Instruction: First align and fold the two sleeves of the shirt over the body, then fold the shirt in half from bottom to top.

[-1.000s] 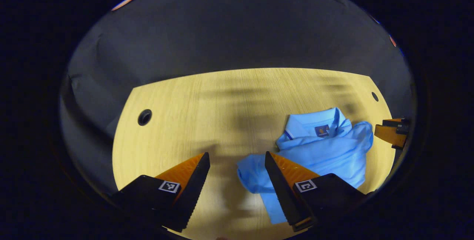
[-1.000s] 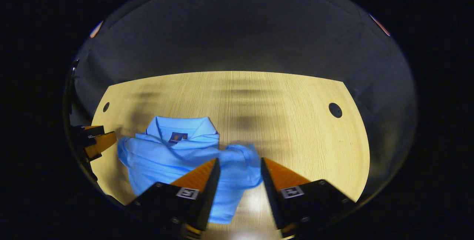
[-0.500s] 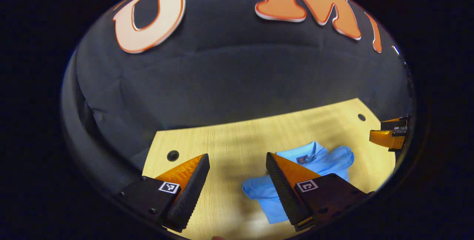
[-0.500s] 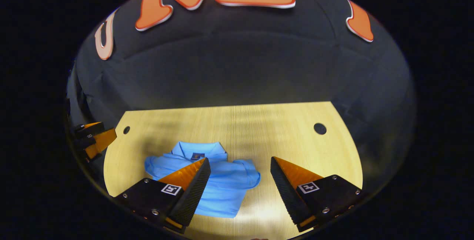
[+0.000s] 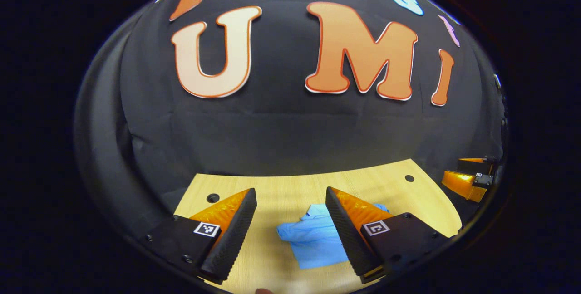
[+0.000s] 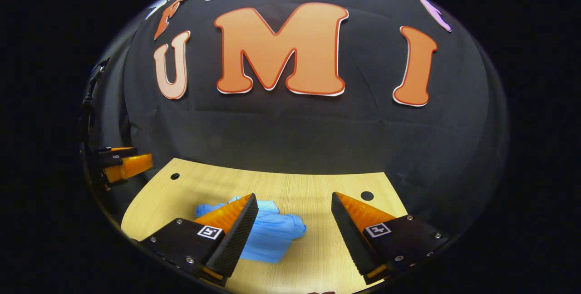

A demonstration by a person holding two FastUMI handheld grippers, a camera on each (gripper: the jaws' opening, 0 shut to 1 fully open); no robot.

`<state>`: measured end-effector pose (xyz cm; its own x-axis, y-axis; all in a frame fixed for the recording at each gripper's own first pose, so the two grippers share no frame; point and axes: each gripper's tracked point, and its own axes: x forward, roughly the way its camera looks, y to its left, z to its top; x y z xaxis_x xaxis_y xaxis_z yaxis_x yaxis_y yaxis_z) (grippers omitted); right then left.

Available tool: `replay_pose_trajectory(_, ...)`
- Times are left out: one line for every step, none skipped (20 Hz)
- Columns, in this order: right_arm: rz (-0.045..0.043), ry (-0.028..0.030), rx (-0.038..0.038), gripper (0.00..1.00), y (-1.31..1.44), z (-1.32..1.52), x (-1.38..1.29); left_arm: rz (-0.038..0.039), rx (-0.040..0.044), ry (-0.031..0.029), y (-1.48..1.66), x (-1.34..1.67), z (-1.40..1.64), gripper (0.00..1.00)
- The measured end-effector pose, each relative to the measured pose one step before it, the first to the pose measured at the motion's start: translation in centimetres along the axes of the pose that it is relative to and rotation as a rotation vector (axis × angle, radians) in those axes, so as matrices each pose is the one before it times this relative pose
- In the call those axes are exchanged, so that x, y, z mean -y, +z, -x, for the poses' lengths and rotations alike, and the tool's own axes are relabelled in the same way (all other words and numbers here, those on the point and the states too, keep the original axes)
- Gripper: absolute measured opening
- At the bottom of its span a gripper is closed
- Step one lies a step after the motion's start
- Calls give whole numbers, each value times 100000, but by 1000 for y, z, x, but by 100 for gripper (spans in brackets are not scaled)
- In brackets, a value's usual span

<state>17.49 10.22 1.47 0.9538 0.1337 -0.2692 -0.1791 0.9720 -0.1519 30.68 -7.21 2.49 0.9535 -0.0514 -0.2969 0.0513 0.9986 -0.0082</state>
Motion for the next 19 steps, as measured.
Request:
replay_pose_trajectory(-966, 633, 668, 98, -289, 1055, 133, -845, 2620, 1957, 0, -317, 646, 99)
replay_pose_trajectory(-1015, 281, 200, 98, -257, 802, 77, -371, 1130, 613, -137, -10, 860, 98)
replay_pose_trajectory(-907, -280, 577, 98, -138, 268, 365, 804, 721, 354, -422, 345, 782, 97)
replay_pose_trajectory(-503, 73, 797, 98, -97, 524, 337, 1495, 295, -20, -185, 233, 771, 99)
replay_pose_trajectory(-915, 21, 735, 98, -160, 829, 448, 1184, -39, 505, -409, -18, 554, 99)
replay_pose_trajectory(-921, 590, 583, 98, -32, 501, 174, 658, 105, 631, -126, -40, 585, 99)
replay_pose_trajectory(-953, 427, 534, 98, -23, 404, 145, 249, 754, 887, -56, -87, 410, 99)
replay_pose_trajectory(-478, 148, 334, 98, -68, 298, 175, 31, 497, 542, 50, 129, 317, 98)
replay_pose_trajectory(119, 260, 282, 98, -129, 115, 55, -76, 565, 356, 92, 57, 322, 97)
replay_pose_trajectory(97, -373, -51, 98, -181, 110, 210, -35, 631, 82, 215, 0, 407, 99)
replay_pose_trajectory(-196, 137, -413, 98, -294, 210, 2, 100, -195, -109, -105, 351, 225, 99)
replay_pose_trajectory(-682, 311, -258, 99, -297, 352, -157, 190, 160, -860, 11, 319, 267, 99)
replay_pose_trajectory(-826, 517, -330, 98, -180, 202, -231, -124, -200, -532, -63, 210, 66, 99)
replay_pose_trajectory(-560, 988, -920, 98, -273, 185, -348, -509, 18, -235, 15, 52, 188, 97)
replay_pose_trajectory(-492, 277, -554, 98, -395, -36, -222, -525, 33, -155, -2, 58, 25, 97)
replay_pose_trajectory(113, -360, -60, 98, -57, 177, -26, -422, 335, -712, 124, 114, 195, 99)
replay_pose_trajectory(310, -562, 227, 98, -54, 209, -69, -160, 179, -545, 11, 153, 221, 98)
replay_pose_trajectory(-14, -436, 392, 98, -56, -33, -202, 136, 37, -397, -2, -12, 354, 98)
replay_pose_trajectory(-382, 50, -135, 98, -116, 82, -396, 183, -194, -120, -105, -69, 131, 98)
